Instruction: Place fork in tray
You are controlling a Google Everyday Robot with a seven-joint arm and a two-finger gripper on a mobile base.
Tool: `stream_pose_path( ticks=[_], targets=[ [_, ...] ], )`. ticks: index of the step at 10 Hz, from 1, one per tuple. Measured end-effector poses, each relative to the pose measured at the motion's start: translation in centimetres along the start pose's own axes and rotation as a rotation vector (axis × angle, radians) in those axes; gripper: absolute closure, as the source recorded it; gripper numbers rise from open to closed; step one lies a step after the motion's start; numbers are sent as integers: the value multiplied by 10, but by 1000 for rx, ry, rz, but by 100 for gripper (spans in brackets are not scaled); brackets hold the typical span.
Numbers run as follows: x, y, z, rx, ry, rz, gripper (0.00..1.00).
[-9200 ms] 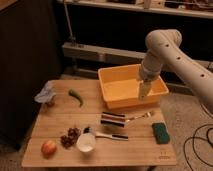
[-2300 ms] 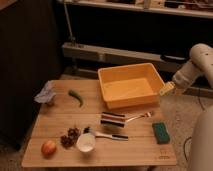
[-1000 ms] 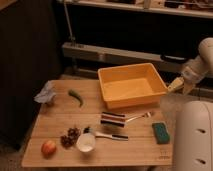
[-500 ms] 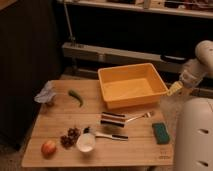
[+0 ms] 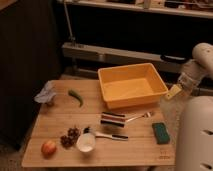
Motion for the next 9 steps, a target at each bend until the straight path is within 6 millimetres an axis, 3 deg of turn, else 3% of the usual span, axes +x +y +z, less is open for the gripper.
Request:
stream_pose_path(
  ticks=[5,9],
  targets=[
    [0,3,4,12,16,-4,26],
    [1,21,39,77,63,-19,26]
  ],
)
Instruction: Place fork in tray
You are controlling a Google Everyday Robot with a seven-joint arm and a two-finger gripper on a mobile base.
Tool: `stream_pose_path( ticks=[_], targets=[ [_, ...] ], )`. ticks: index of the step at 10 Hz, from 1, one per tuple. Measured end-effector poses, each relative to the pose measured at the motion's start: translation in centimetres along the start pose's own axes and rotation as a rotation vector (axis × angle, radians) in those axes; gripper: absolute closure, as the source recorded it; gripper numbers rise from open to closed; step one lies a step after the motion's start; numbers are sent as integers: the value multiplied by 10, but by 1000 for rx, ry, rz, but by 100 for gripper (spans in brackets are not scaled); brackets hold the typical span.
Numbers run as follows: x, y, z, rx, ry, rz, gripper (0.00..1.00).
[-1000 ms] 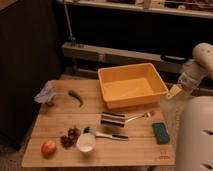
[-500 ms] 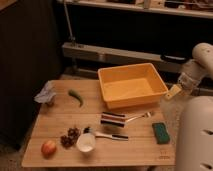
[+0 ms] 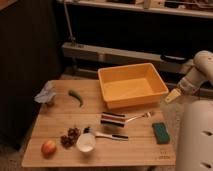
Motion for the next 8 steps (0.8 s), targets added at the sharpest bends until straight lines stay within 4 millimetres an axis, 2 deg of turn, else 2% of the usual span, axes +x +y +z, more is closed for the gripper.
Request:
stream_pose_path(
  ticks=[2,5,8],
  targets=[
    [-5,6,13,55,43,-28,26],
    [-11,7,13,174,118,-72,26],
    [-8,-1,21,233,126,-111,26]
  ],
)
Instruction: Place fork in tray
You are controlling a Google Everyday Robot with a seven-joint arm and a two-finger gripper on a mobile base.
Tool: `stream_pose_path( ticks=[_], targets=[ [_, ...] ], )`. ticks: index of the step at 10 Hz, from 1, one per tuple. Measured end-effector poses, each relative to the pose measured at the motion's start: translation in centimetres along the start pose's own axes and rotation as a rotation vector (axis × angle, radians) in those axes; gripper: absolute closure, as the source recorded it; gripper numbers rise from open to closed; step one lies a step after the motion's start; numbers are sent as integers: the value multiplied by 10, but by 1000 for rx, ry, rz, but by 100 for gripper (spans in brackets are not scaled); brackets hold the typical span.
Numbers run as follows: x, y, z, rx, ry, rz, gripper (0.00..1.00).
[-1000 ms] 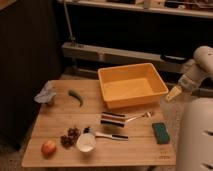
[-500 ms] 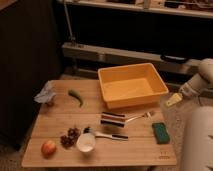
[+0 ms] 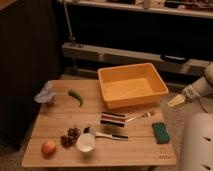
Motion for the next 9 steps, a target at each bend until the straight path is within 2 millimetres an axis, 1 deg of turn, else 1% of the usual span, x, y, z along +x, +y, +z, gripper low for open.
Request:
stream_pose_path(
  ticks=[2,5,9],
  targets=[
    [1,-1,12,-4,2,-8,26],
    [-1,-1,25,-12,8,-5,26],
    [4,-2,40,17,23,20,26]
  ],
)
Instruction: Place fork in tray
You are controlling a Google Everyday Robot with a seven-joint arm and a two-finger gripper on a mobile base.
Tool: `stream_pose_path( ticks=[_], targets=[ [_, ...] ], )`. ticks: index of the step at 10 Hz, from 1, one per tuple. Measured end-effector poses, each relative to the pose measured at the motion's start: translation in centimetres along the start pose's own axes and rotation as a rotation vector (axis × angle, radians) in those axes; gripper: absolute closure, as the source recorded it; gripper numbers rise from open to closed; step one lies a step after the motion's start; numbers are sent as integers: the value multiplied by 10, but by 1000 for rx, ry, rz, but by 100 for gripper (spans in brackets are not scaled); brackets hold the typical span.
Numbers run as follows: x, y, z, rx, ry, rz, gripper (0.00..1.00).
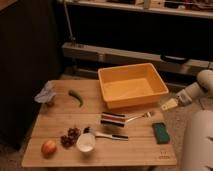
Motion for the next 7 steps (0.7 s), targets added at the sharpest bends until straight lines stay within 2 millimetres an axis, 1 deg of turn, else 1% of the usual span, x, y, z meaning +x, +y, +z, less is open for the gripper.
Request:
stream_pose_path(
  ticks=[5,7],
  targets=[
    [5,-4,11,17,15,8,26],
    [7,-2,14,25,21,12,26]
  ],
)
